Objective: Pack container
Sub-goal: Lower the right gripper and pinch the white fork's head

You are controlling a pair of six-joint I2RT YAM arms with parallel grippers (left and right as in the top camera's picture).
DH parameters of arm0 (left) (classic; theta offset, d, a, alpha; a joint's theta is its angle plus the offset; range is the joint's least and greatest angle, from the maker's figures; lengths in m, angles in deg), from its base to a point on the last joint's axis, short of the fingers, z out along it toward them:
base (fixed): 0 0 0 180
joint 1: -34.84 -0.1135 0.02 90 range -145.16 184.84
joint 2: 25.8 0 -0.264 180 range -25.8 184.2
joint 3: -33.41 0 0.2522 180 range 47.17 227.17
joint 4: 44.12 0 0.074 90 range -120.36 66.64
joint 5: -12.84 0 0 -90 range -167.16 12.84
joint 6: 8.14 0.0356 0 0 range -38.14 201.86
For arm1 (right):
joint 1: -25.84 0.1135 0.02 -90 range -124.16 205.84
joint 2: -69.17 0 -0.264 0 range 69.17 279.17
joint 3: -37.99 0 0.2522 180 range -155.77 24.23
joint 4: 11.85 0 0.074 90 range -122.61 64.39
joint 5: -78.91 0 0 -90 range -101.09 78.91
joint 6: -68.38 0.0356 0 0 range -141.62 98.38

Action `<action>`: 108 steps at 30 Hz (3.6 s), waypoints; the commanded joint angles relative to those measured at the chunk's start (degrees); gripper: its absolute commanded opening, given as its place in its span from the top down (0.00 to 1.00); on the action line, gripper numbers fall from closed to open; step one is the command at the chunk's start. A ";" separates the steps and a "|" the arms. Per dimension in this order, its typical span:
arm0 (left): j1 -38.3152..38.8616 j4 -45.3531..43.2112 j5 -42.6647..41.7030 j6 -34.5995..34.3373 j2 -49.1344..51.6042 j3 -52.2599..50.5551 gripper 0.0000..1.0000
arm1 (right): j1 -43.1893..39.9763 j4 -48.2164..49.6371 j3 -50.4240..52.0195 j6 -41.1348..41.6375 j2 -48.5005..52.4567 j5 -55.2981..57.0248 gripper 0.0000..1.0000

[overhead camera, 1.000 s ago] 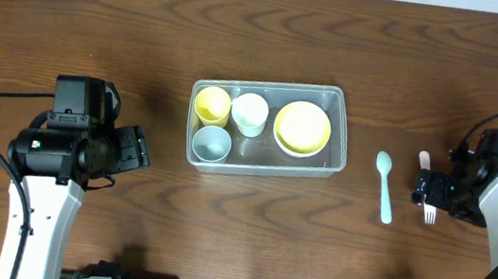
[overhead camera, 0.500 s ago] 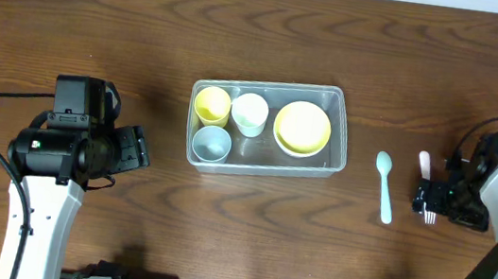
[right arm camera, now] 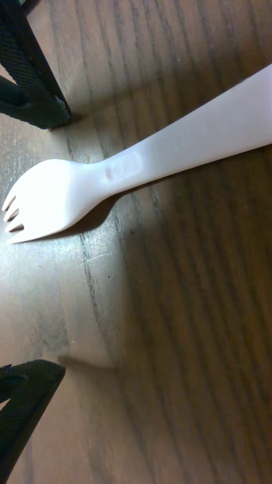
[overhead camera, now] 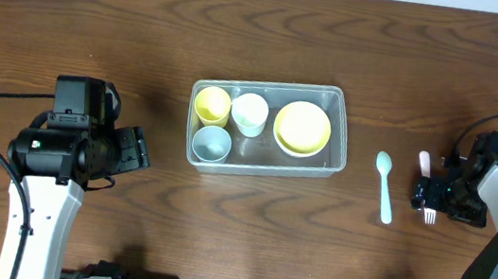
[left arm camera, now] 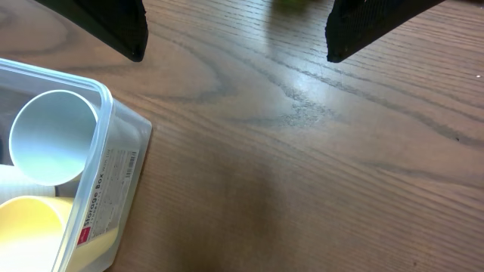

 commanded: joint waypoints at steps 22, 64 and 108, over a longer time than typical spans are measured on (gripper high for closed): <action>-0.20 0.31 0.66 -0.09 -0.39 0.48 0.25 | -0.15 2.27 0.52 -3.39 3.76 -2.14 0.02; -0.20 0.33 0.66 -0.09 -0.39 0.48 0.24 | -0.15 -2.08 0.52 -3.13 4.61 0.00 0.43; -0.20 0.33 0.66 -0.09 -0.42 0.48 0.25 | -0.15 0.76 0.52 1.68 4.59 -0.44 0.92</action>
